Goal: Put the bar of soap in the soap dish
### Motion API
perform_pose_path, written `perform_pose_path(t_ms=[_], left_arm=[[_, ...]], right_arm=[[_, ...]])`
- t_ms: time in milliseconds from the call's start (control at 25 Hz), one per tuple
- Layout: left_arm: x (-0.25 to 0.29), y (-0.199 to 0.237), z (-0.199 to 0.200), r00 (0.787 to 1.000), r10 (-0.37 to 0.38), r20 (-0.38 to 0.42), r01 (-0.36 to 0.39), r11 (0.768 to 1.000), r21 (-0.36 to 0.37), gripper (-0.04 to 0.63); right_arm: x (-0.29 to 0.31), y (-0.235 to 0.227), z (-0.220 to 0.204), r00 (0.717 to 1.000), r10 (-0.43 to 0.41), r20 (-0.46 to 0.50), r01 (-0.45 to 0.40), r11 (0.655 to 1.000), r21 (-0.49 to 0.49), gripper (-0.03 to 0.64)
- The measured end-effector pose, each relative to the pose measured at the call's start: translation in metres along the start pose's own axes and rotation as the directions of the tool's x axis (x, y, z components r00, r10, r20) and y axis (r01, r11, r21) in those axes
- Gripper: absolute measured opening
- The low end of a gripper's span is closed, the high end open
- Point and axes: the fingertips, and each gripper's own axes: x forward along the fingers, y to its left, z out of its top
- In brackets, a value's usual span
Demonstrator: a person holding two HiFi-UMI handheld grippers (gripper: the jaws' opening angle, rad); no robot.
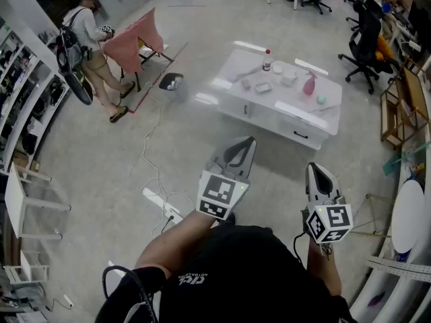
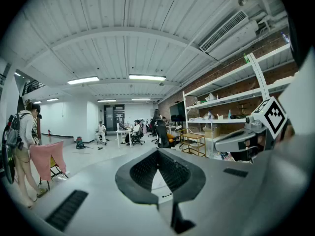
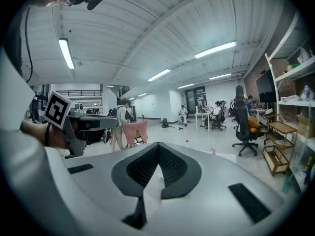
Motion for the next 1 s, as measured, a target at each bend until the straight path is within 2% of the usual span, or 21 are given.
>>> perform_pose_path(t_ms=[280,600,1000], left_arm=[[-0.009,0.007,0.000,1.000,0.014,0.002,-0.014,1.000,-0.004,0.009],[-0.001,-0.002,-0.007,1.000,-0.007,-0.004,0.007,0.999,-0.033,0.009],[0.001,-0.015,-0.018,0.999,0.014,-0.038,-0.017,0.998,-0.057,0.008]], right_arm=[[-0.005,0.004,0.003,1.000,-0.012,0.007,0.012,1.000,0.002,0.014],[-0.017,-0.007,-0.009,0.999,-0.046,-0.021,0.046,0.999,0.020,0.014],[-0.048,-0.032,-0.026,0.998,-0.069,-0.006,0.069,0.992,0.102,0.015]])
